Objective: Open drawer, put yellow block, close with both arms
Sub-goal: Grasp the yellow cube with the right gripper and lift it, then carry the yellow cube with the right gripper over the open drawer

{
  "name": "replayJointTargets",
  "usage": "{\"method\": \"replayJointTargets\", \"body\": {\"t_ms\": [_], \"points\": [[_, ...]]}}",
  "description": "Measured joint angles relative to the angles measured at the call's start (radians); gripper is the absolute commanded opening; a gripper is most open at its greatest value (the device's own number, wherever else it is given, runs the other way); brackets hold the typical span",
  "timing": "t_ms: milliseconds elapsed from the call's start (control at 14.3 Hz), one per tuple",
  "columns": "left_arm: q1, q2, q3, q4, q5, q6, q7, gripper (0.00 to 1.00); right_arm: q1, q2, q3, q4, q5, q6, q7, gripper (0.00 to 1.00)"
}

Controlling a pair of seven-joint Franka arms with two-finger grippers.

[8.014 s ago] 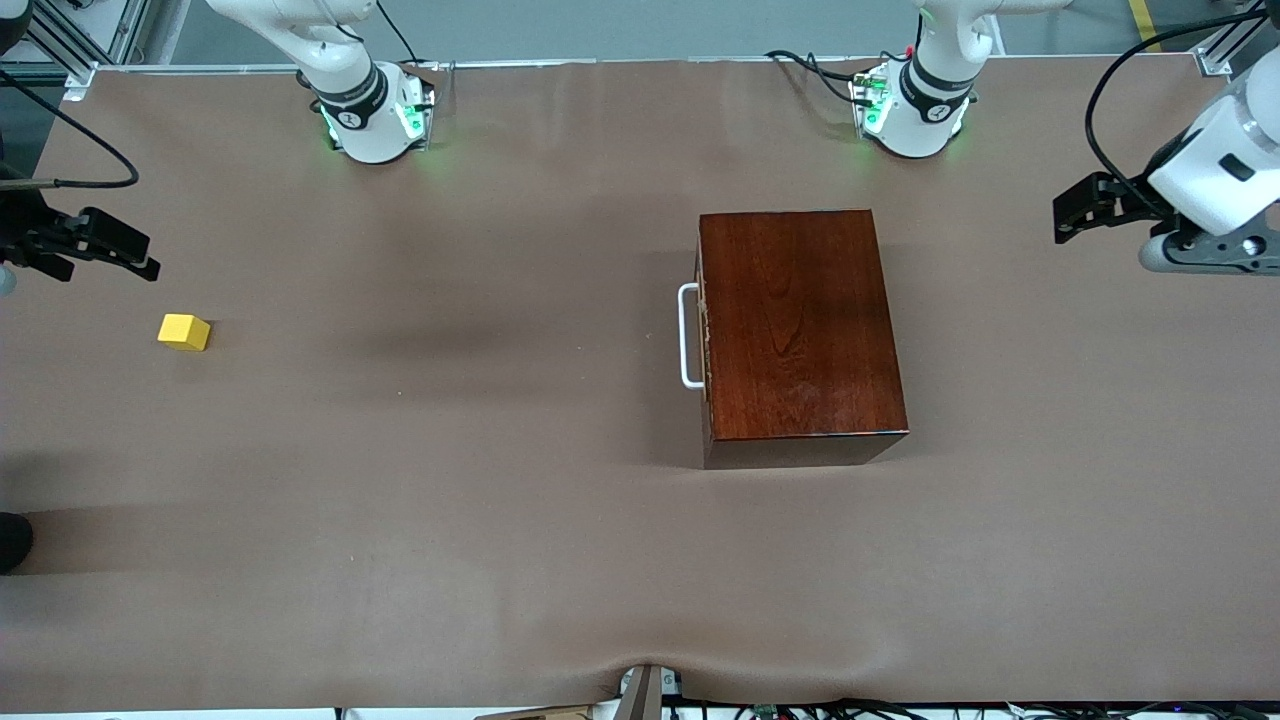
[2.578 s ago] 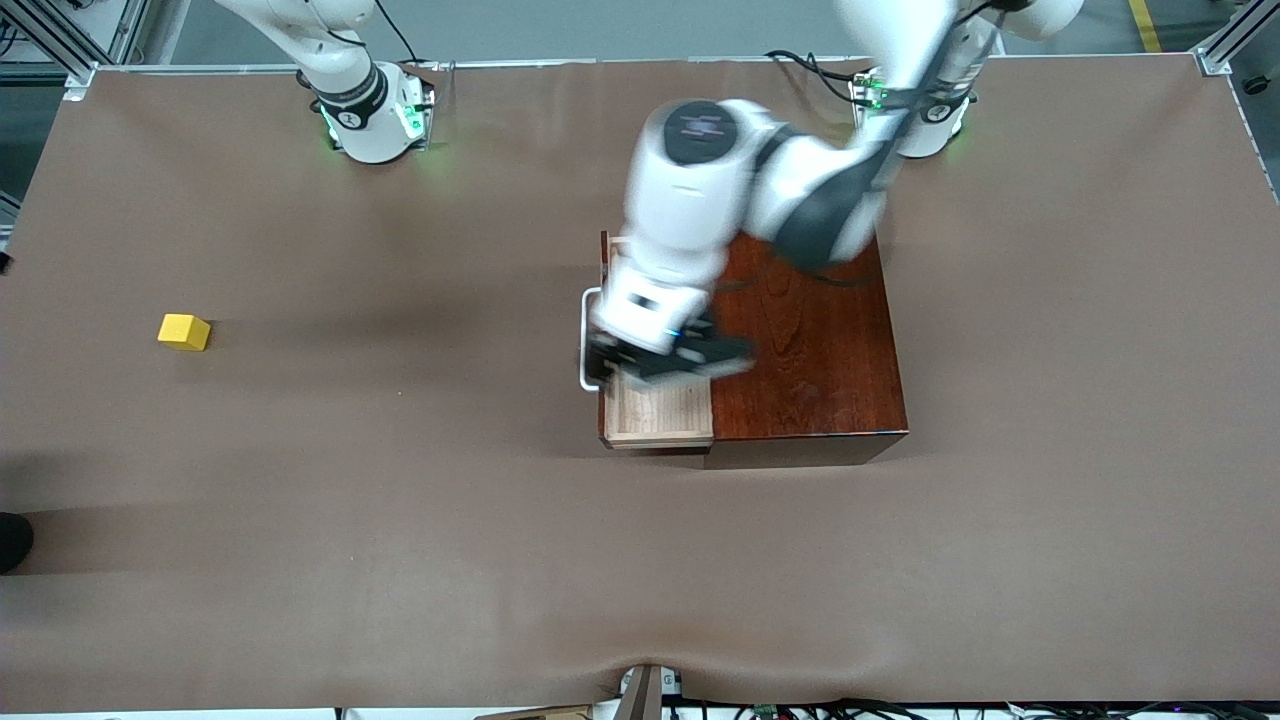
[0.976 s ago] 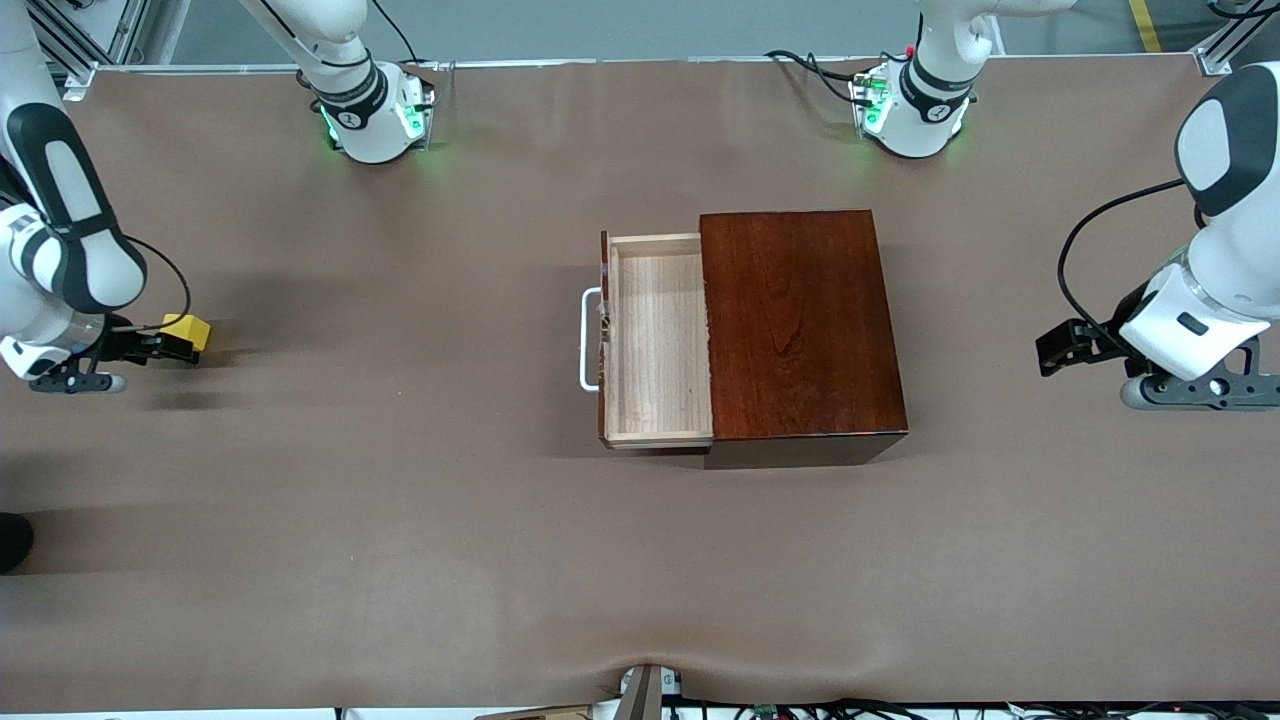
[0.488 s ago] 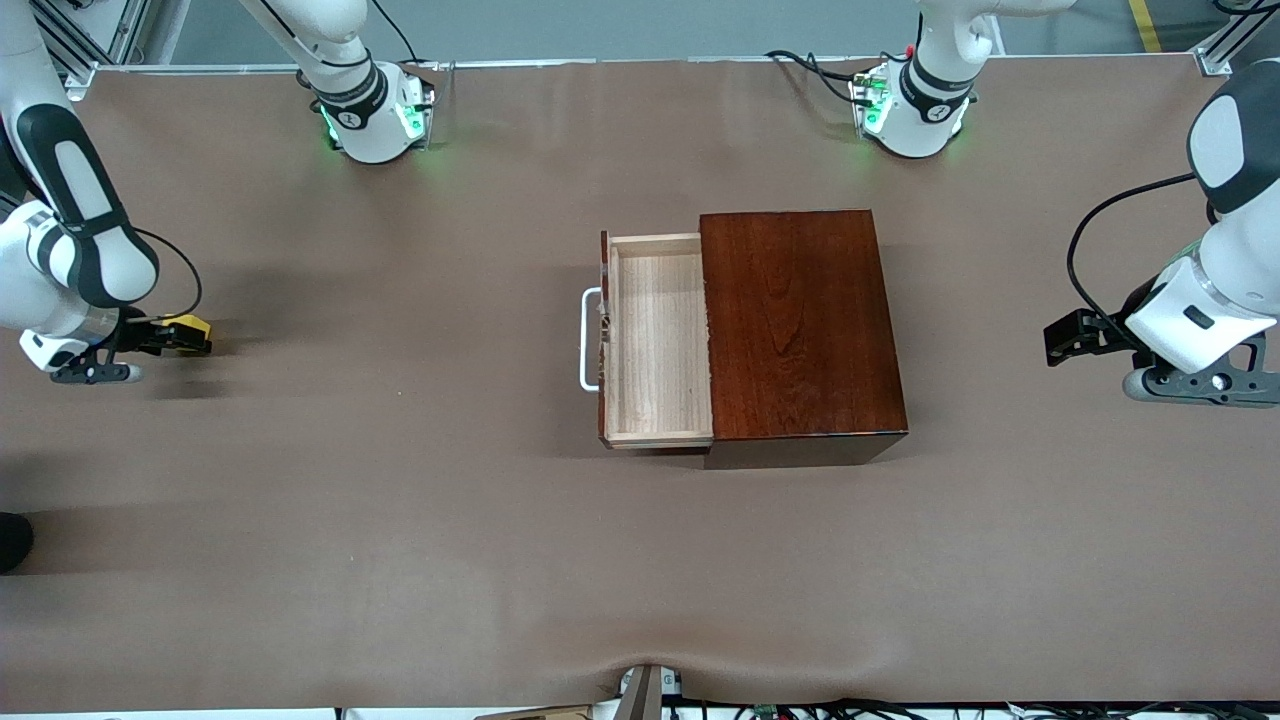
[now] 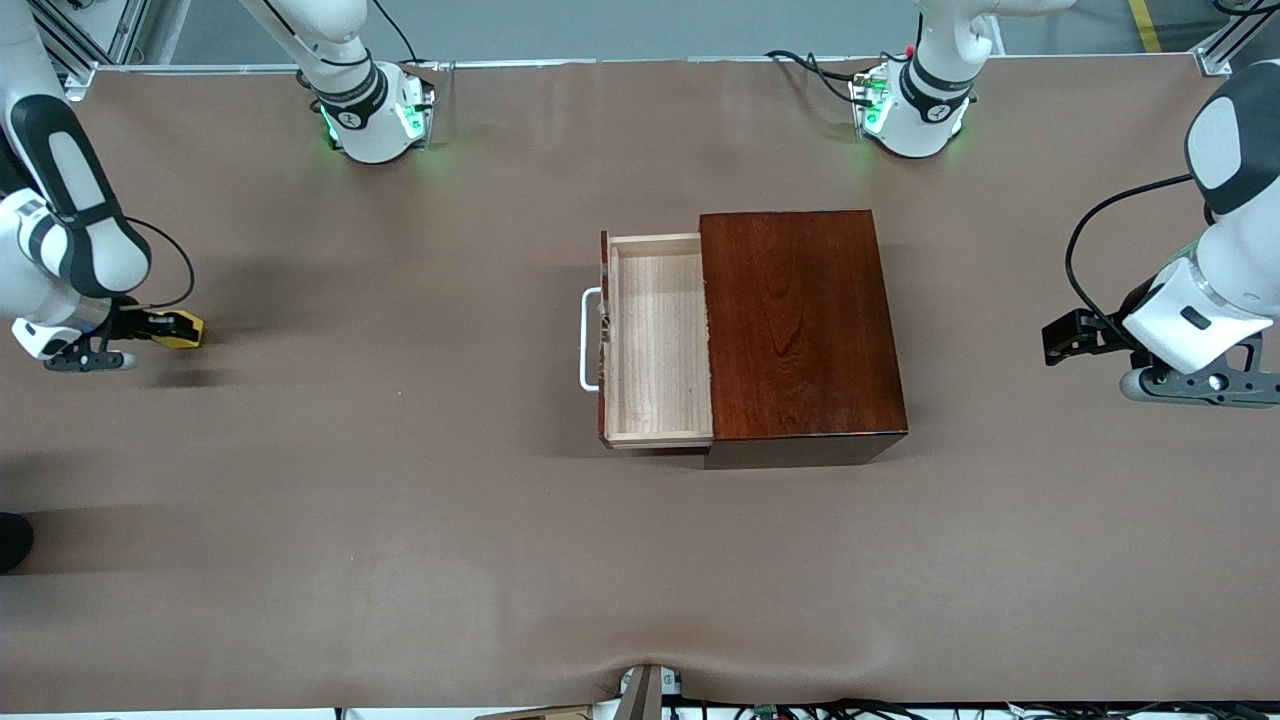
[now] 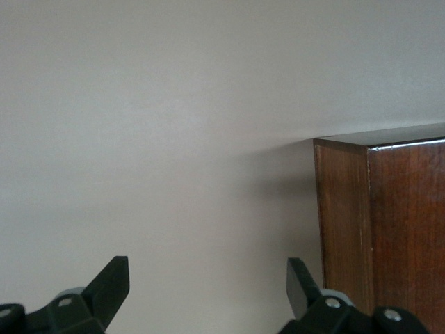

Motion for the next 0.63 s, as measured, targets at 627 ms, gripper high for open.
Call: {"method": "replayJointTargets", "body": {"t_ms": [627], "points": [[0.0,0.0,-0.001,-0.004,0.0,0.0,0.0,1.0,0.246,-0.31,0.024,0.42,-0.001,-0.703,0.204,0.0]]}}
